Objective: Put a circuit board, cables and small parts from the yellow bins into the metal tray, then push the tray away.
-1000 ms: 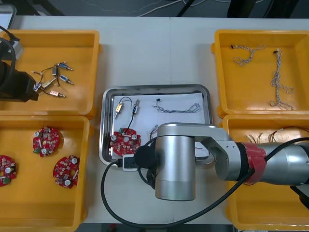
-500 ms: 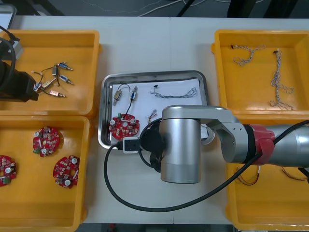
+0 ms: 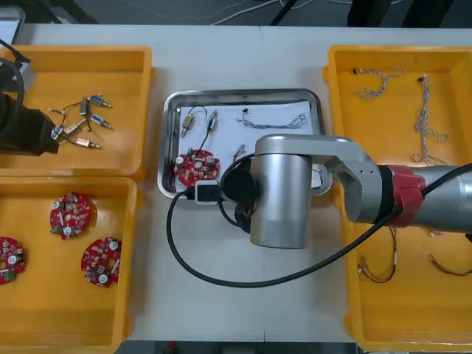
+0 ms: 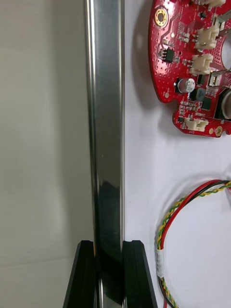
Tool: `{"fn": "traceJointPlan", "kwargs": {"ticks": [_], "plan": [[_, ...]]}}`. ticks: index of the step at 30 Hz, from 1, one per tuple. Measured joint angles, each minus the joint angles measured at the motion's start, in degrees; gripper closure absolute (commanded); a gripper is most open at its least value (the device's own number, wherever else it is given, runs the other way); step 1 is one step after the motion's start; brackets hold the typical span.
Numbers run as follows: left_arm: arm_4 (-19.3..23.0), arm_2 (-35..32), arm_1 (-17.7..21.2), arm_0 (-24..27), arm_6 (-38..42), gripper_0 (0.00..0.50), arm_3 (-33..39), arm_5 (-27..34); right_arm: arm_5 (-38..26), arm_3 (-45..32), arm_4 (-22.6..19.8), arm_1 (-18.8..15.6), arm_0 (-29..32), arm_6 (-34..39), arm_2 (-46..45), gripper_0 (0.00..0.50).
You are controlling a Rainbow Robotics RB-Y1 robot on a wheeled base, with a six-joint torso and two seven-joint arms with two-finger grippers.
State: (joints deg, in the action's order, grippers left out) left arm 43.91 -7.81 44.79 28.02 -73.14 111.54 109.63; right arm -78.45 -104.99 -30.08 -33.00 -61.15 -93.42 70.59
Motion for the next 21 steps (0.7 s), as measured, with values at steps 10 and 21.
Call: {"fn": "traceJointPlan", "kwargs": {"ticks": [10,21], "plan": [[0.0,0.0,0.0,0.0,0.0,0.030,0.0,0.0,5.3,6.3,0.0,0.0,-3.2,-0.2,0.0,0.500],[0.0,0.0,0.0,0.0,0.0,0.030,0.0,0.0,8.3,10.8,0.0,0.0,-5.0,-8.5,0.0,0.500]]}}
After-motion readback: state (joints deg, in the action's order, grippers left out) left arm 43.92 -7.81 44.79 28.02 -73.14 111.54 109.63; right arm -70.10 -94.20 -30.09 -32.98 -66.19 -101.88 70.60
